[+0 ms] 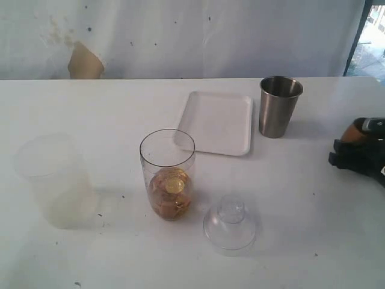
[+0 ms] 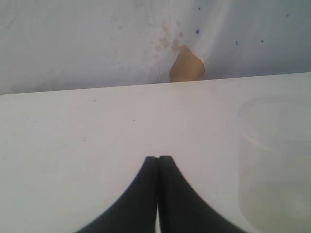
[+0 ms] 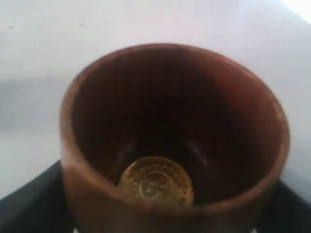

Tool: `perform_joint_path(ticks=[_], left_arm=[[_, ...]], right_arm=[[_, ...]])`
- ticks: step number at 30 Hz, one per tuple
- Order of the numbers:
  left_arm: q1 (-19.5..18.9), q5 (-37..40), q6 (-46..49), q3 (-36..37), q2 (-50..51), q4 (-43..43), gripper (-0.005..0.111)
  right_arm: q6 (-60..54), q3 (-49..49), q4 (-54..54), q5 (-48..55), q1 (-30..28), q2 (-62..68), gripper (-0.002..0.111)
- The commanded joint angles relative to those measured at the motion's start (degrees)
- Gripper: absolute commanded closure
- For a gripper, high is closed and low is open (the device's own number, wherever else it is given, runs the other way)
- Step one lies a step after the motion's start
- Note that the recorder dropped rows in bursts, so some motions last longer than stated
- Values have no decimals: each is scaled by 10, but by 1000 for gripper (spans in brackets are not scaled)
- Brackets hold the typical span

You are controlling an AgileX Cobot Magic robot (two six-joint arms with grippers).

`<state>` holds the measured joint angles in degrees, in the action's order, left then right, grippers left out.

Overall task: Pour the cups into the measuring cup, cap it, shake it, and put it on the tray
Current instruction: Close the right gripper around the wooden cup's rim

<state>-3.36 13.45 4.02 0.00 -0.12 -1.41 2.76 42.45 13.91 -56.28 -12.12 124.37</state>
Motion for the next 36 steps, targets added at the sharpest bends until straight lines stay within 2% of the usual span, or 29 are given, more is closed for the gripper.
perform_joint_path(ticks=[1,3,6,11,34,36], left_arm=[[0,-2,-1,0,1,5,107],[0,-2,-1,0,1,5,107],[0,-2,-1,0,1,5,107],[0,-2,-1,0,1,5,107],[0,-2,-1,0,1,5,107],[0,-2,-1,0,1,5,107]], right_arm=[[42,5,83,-59,-2,0,108],[82,19,152,-65,0,0,108],[95,37,185,-33,10,0,108],[97,85,200,95,46,2,108],[88,89,218,99,51,14,108],[91,89,218,99,51,14,102]])
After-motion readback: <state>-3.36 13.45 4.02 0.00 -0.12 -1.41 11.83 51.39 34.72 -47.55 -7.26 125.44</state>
